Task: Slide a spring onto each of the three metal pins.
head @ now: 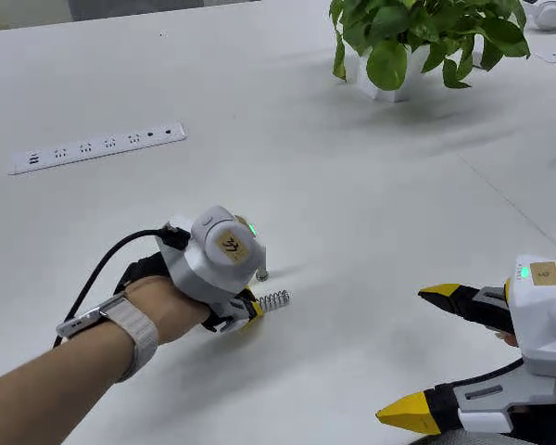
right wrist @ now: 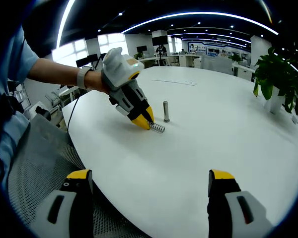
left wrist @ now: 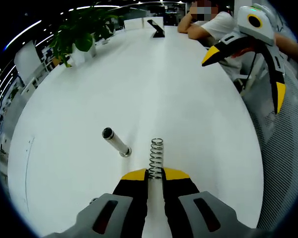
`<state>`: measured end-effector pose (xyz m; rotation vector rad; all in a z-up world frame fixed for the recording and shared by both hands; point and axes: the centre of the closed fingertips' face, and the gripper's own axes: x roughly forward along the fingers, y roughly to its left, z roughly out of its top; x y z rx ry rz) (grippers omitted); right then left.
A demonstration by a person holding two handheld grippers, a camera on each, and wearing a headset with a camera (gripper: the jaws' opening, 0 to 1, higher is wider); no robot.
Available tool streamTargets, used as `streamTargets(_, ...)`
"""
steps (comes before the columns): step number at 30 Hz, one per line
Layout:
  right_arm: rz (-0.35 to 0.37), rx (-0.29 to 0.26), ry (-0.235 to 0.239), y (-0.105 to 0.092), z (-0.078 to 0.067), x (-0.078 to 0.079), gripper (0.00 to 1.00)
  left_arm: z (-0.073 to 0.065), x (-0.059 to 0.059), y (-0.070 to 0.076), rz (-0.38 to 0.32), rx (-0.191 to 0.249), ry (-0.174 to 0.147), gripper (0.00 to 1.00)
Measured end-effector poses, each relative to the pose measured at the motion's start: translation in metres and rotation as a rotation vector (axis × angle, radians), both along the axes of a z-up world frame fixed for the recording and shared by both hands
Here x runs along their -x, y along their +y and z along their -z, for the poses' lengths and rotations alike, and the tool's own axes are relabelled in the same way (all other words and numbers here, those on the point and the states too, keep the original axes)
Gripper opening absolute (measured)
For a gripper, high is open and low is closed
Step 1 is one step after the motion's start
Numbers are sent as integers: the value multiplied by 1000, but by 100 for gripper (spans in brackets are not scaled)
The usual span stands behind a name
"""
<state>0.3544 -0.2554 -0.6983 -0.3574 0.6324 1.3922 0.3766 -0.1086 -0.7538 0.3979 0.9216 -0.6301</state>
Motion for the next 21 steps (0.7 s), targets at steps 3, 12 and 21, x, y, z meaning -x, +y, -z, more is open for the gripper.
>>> streamTargets(3, -4, -4, 2, 2, -1, 2, 98, 1, 2, 0, -1, 1, -10, 11)
streamTargets(12, -11, -6, 10, 4, 0, 6, 97, -5, 17, 0, -38, 64, -12, 10)
streamTargets(21, -39, -12, 6, 14, -3, 11, 95, -20, 34, 4, -73, 157, -82, 10)
